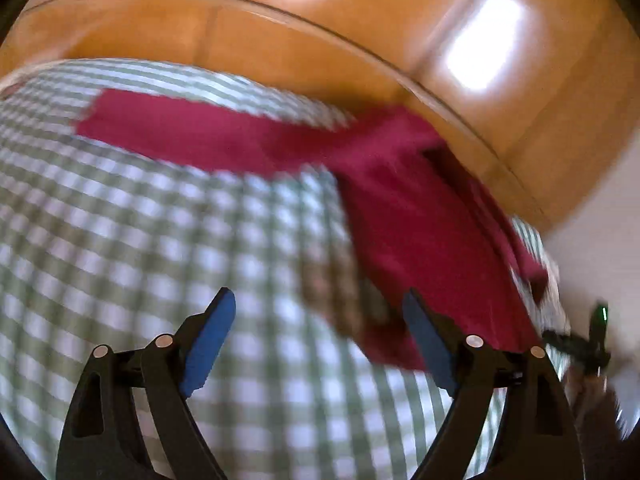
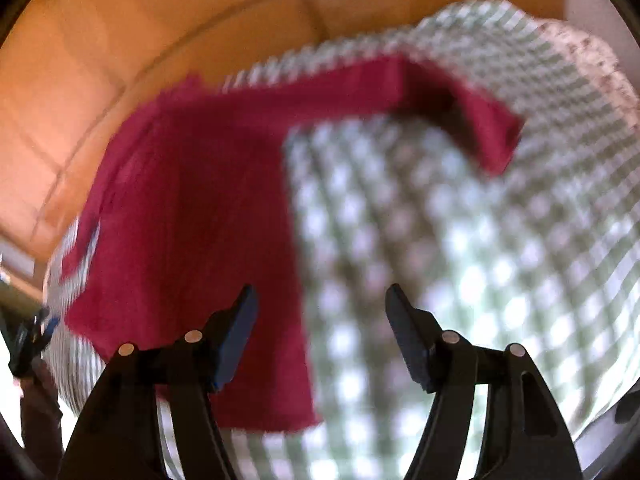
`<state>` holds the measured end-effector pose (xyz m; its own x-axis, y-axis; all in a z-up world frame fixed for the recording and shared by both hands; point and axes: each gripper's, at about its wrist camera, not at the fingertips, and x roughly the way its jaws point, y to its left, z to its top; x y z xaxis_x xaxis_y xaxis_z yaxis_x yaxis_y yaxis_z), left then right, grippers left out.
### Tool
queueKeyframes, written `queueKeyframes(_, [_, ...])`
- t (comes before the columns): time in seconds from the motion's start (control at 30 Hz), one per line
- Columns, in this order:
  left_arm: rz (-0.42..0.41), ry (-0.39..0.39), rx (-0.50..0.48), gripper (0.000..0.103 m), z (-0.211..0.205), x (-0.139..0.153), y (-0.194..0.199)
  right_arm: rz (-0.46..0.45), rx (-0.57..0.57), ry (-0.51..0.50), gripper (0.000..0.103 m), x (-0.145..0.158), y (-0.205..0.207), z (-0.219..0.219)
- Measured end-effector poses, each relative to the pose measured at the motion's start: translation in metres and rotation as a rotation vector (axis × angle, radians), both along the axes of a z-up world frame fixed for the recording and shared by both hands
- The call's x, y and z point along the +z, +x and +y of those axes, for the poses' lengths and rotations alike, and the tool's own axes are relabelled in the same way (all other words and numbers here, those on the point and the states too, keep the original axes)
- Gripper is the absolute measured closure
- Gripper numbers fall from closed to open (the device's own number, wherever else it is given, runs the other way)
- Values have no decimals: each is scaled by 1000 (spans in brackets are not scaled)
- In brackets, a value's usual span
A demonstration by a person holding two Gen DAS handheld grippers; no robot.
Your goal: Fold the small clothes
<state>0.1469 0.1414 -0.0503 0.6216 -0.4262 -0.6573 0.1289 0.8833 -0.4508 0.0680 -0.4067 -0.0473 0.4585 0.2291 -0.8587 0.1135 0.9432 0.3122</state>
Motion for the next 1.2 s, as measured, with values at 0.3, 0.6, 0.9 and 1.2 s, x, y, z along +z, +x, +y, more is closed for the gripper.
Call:
queueKeyframes(0.3, [-73,27,-211,36,-79,-4,9,10,32,-17,91,2,11,29])
queueKeyframes(0.6, [71,-132,-226,95,-53,33,5,-182,107,-30,96,86,-5,41])
queueKeyframes(0.9, [146,-234,-207,95,-20,71,-59,-220,92,-14,96,119,-74,7])
queueKeyframes(1.2, [359,-36,-136,92,-37,-35,-102,55,112,-83,93,14,-108,17])
